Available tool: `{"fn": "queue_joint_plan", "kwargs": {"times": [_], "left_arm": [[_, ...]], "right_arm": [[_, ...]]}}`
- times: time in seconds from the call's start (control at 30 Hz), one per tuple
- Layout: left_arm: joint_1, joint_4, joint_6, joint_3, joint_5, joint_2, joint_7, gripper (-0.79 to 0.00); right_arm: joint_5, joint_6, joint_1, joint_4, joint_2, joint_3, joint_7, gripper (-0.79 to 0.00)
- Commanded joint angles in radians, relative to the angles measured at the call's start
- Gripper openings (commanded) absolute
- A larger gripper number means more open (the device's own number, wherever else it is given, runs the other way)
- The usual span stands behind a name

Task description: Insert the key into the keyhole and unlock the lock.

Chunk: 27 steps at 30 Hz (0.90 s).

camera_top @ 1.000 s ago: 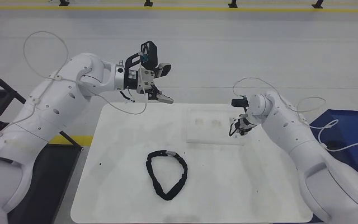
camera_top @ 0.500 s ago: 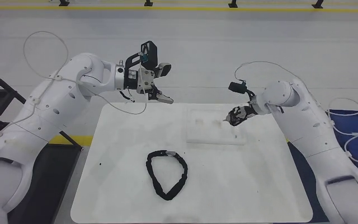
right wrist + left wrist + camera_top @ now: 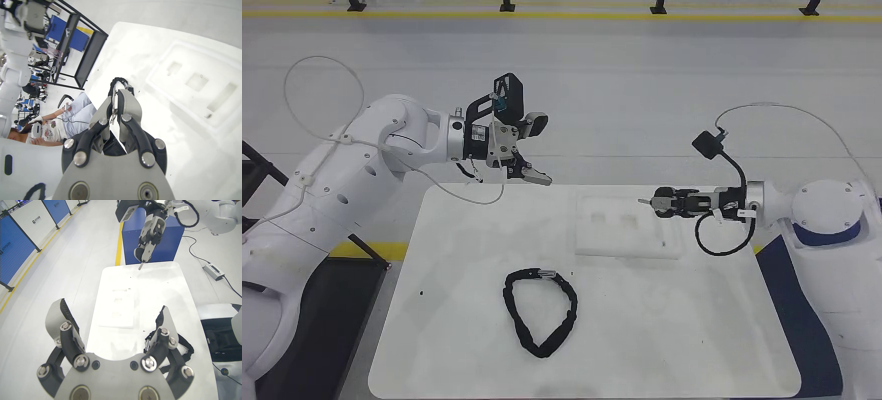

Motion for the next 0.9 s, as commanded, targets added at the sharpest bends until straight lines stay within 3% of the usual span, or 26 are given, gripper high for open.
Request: {"fn": "queue_joint_plan", "kwargs": {"times": [0.0, 0.5, 0.73, 0.87], "left_arm": [[0.0, 0.0, 0.0, 0.0, 0.0, 0.0, 0.0, 0.0], [0.0, 0.0, 0.0, 0.0, 0.0, 0.0, 0.0, 0.0], [0.081, -0.047, 0.0, -0.017, 0.174, 0.021, -0.03, 0.0], [0.167, -0.054, 0.0, -0.021, 0.243, 0.034, 0.056, 0.0]], "right_arm": [[0.008, -0.033, -0.018, -0.013, 0.003, 0.011, -0.001, -0.785], [0.008, -0.033, -0.018, -0.013, 0.003, 0.011, -0.001, -0.785], [0.008, -0.033, -0.018, -0.013, 0.003, 0.011, -0.001, -0.785], [0.008, -0.033, -0.018, -0.013, 0.003, 0.011, -0.001, -0.785]]}}
